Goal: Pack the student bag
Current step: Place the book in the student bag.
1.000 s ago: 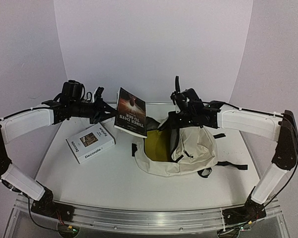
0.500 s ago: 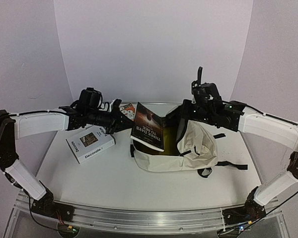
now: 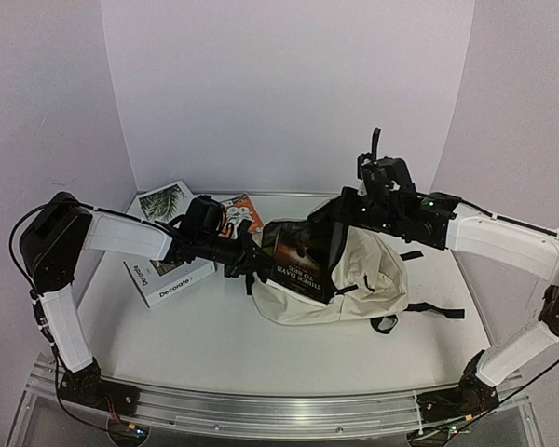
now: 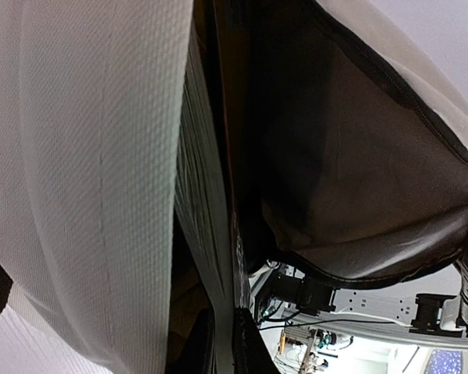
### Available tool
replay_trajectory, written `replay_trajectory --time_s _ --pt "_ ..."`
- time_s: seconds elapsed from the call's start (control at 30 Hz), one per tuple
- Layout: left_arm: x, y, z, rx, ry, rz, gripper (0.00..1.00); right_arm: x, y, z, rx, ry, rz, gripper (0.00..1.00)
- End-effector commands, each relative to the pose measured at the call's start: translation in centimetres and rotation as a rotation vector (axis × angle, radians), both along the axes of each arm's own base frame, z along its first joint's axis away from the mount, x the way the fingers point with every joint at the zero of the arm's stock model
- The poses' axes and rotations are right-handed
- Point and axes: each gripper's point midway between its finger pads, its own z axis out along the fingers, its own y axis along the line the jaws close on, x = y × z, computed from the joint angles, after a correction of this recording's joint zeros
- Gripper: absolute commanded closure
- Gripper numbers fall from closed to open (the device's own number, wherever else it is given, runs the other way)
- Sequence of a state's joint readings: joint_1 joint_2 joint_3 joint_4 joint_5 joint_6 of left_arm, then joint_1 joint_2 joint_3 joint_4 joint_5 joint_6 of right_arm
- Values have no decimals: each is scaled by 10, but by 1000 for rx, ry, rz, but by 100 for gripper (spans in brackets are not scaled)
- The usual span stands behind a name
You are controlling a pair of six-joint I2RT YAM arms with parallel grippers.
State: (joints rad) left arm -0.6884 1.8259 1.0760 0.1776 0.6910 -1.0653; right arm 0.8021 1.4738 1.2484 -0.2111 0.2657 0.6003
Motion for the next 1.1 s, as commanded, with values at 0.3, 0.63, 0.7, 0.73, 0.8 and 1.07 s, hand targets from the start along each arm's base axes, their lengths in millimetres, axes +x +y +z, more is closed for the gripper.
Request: replay_trajectory --time_s 0.3,0.63,0.7,0.73,0.8,1.07 --pt "76 -36 37 -100 -235 146 100 -1 16 53 203 -130 51 100" --pt "54 -76 14 -70 -199 49 100 2 24 44 198 -108 66 100" --pt "47 -90 11 -73 -199 14 100 3 27 49 219 -123 71 100" --pt "45 -95 9 -70 -198 2 100 3 27 49 221 -123 72 100" --pt "41 -105 8 -74 -201 -20 100 4 27 49 223 -124 71 100" --pt "36 -137 -1 -76 -214 -47 100 4 27 48 231 -120 69 100"
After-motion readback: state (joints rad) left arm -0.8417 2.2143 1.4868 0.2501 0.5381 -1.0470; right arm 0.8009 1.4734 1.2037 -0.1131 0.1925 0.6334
